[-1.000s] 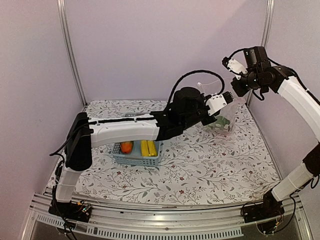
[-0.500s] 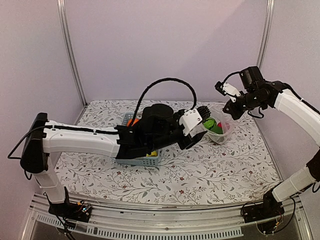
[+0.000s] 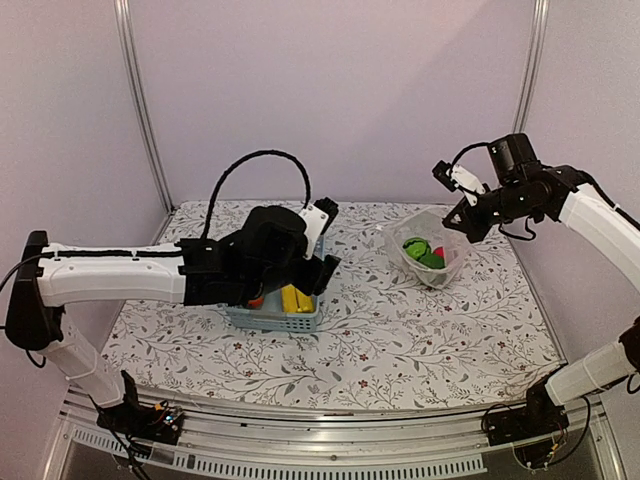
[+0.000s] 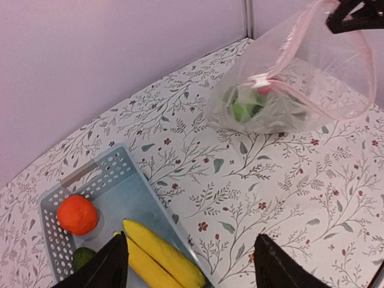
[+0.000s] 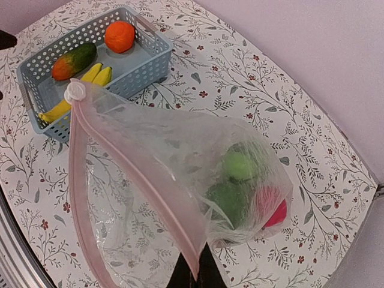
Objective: Place the food in the zip-top bag and seal the zipper
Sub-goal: Pick up the fake fruit from the bin.
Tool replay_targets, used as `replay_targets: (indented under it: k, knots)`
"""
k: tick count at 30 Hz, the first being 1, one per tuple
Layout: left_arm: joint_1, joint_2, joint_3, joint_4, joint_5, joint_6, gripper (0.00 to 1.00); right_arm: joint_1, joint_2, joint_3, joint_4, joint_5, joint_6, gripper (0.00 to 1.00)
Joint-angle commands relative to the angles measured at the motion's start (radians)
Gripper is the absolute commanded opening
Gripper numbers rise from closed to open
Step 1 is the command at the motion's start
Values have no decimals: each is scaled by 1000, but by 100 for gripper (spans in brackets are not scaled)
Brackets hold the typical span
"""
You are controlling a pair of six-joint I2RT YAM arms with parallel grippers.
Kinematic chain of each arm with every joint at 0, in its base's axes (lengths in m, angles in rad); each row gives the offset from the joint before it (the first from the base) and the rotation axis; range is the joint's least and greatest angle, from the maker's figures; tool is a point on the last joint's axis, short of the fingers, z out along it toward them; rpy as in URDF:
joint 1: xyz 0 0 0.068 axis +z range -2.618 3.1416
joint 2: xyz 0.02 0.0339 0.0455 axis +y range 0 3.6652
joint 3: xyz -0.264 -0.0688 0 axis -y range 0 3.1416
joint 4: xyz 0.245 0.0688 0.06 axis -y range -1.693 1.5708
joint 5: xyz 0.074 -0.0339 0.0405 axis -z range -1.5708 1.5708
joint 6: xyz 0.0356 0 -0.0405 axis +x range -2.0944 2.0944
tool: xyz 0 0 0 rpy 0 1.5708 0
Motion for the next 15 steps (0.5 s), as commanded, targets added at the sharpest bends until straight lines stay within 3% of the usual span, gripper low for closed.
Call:
replay_targets:
  k: [1,8,15]
  knots:
    - [113,-59,-25,-276,-90,-235,71,3,-18,-17,1,-32,14,0]
    - [279,-72,-101,-374,-14,-440,69,3,-28,-31,4,-29,11,0]
    - [376,-1,-123,-388,48,-472,65,3,-41,-46,5,-31,8,0]
